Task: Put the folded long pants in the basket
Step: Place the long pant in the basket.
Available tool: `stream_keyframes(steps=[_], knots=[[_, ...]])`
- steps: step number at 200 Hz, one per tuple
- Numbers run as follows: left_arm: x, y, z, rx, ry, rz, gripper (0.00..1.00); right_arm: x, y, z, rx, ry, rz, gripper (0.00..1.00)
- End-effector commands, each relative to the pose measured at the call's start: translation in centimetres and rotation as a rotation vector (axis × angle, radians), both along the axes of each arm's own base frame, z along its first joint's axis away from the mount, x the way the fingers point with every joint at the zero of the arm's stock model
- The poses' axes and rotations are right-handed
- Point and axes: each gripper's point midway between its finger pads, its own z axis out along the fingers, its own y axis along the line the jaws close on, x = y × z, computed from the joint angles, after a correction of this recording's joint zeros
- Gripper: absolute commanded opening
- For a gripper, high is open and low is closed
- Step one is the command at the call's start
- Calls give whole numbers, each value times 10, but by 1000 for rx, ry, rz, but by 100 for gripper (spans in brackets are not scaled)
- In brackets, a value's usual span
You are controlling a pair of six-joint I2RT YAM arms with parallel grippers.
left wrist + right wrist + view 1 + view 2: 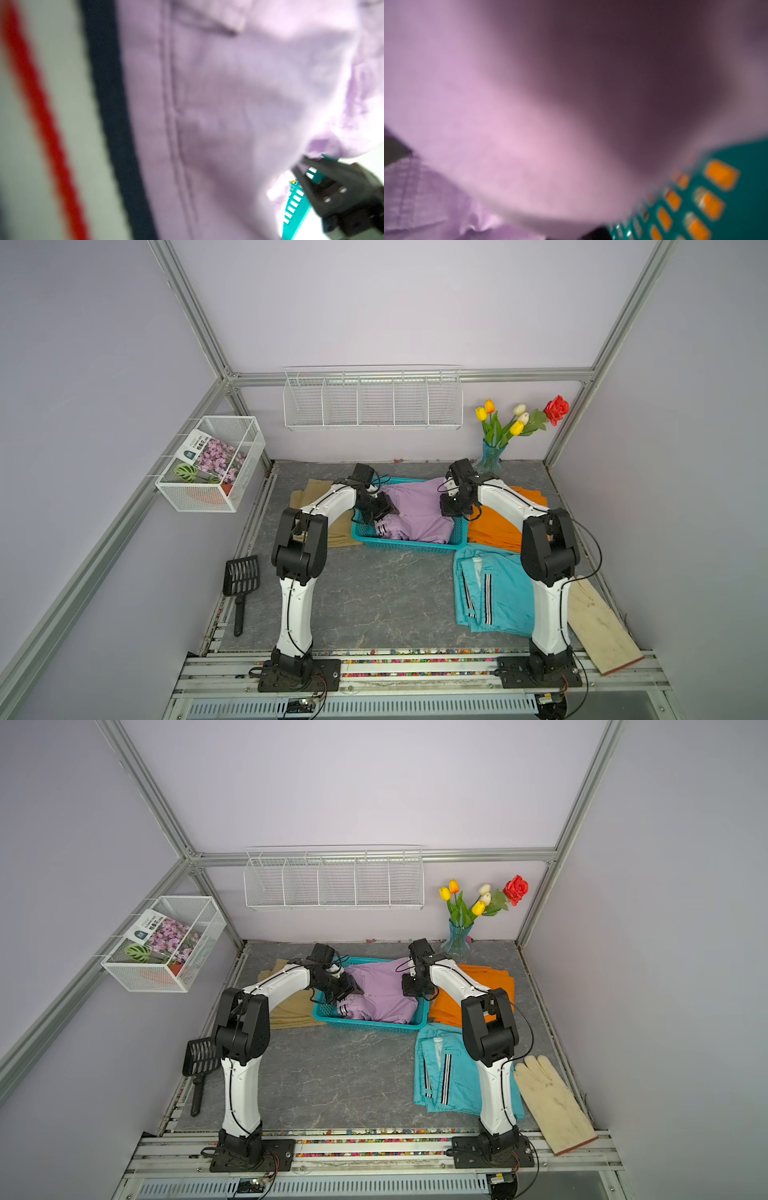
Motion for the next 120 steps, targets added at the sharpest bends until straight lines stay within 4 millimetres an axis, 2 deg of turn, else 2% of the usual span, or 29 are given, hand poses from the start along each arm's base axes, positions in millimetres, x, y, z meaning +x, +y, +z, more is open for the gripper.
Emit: stream_keyframes(steps=[1, 7, 10, 30, 70, 90, 105, 120], knots=[[20, 40, 14, 111, -51, 108, 64, 1, -83, -32, -194, 133, -115, 0], [20, 41, 15, 121, -53, 111, 64, 3, -84, -31, -191, 135, -116, 0], [19, 41, 16, 127, -53, 114, 68, 4, -85, -32, -192, 136, -120, 0], [23, 48, 38, 153, -108, 141, 70, 3, -86, -23, -185, 133, -119, 0], [25, 61, 90, 187, -201, 191, 70, -43, -54, -5, -126, 90, -42, 0], [16, 66, 102, 188, -223, 203, 69, -60, -37, 0, -128, 95, -2, 0], [8, 67, 104, 173, -235, 201, 69, -69, -29, -9, -146, 130, 13, 0], [4, 66, 98, 165, -230, 192, 69, -74, -28, -21, -170, 159, 11, 1]])
